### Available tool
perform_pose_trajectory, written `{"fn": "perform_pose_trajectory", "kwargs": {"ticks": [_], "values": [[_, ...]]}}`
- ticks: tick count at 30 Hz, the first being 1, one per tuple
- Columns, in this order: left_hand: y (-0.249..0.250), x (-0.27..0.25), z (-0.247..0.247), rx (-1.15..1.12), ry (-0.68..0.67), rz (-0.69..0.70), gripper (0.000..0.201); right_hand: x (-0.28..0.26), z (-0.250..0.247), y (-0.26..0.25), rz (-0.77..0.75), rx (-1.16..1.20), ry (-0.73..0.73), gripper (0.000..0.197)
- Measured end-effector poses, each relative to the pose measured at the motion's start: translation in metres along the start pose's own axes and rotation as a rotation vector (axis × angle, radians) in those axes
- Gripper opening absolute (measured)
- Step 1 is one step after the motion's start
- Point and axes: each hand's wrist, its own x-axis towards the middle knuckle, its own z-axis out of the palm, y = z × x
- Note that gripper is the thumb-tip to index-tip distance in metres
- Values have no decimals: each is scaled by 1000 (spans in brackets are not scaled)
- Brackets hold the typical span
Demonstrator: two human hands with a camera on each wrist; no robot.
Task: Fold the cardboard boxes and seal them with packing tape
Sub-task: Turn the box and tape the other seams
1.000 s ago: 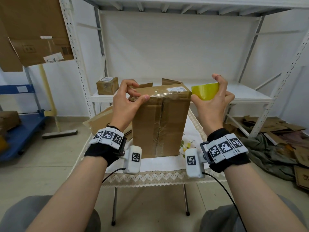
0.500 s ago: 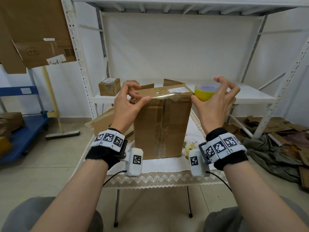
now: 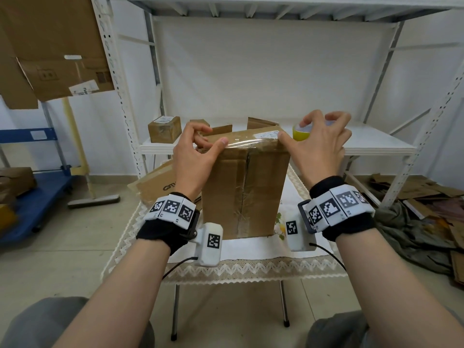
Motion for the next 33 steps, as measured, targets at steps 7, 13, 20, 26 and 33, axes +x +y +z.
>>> {"fn": "perform_pose_trajectory", "kwargs": {"ticks": [7,13,20,26,33], "values": [[9,-1,14,30,75,-44,26,17,-2,-13,-14,-124,-64,42],[7,6,17,-155,46,-128,28,31,-7,-17,38,-160,-200,33],[4,5,-6,-129,-192,-51,24,36,-11,-15,83,-114,-271,39],[30,-1,18,560,-300,457,24,37,-14,-24,63,-182,-293,32],[42,-11,79,623,-337,525,24,37,-19,-23,57,-218,-317,22]]}}
